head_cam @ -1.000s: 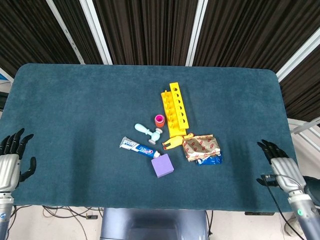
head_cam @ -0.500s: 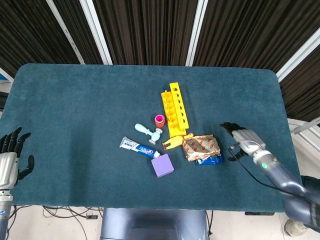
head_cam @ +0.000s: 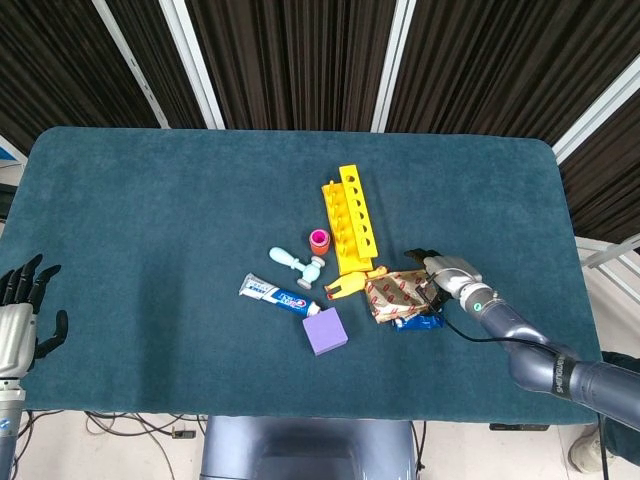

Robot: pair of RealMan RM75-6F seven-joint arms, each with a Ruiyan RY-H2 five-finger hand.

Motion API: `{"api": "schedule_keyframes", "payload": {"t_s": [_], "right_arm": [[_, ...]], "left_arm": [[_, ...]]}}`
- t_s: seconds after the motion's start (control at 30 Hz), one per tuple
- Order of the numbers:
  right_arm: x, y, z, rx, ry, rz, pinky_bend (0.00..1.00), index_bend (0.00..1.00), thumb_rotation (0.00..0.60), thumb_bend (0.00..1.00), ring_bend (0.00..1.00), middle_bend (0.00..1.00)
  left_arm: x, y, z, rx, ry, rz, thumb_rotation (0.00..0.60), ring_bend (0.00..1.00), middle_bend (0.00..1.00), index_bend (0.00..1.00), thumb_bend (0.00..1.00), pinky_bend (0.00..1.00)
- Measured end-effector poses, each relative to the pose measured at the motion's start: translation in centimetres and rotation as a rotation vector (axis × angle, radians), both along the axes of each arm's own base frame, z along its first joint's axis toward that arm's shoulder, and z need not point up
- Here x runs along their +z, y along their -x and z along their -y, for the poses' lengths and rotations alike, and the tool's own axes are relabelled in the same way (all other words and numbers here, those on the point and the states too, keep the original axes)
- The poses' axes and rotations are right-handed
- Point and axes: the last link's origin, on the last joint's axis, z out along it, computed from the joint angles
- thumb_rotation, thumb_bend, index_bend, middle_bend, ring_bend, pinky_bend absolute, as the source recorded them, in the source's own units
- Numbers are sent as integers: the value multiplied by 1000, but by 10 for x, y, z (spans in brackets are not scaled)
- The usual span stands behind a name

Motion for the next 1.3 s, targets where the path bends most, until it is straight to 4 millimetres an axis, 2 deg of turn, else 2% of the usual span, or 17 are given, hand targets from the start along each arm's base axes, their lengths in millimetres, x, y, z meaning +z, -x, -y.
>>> {"api": "schedule_keyframes", "payload": {"t_s": [0.13,0.57,0.9,1.07,1.17,1.3], "right_arm": [[-5,-1,1,-4,-6,-13,169,46,600,62,119,154],[-24,-3,4,-32,-23,-25,169,80,600,61,173,240],[-31,-2,1,-44,-38,-16,169,94,600,61,179,258],[-36,-5,0,-43,-50,-4,170,133,600,63,219,308],[-39,-8,1,-44,-45,11,170,189,600,107,277,365],[-42,-12,3,-57,-26,48,170,209,600,167,290,378]], "left_arm": [[0,0,0,1,2,0,600,0,0,139,513,0],[0,1,0,4,4,0,600,0,0,139,513,0],[0,1,0,8,3,7,600,0,0,139,513,0],[0,1,-1,11,5,9,600,0,0,139,513,0],[0,1,-1,13,4,12,600,0,0,139,513,0],[1,1,-1,15,5,17,600,0,0,140,513,0]]}}
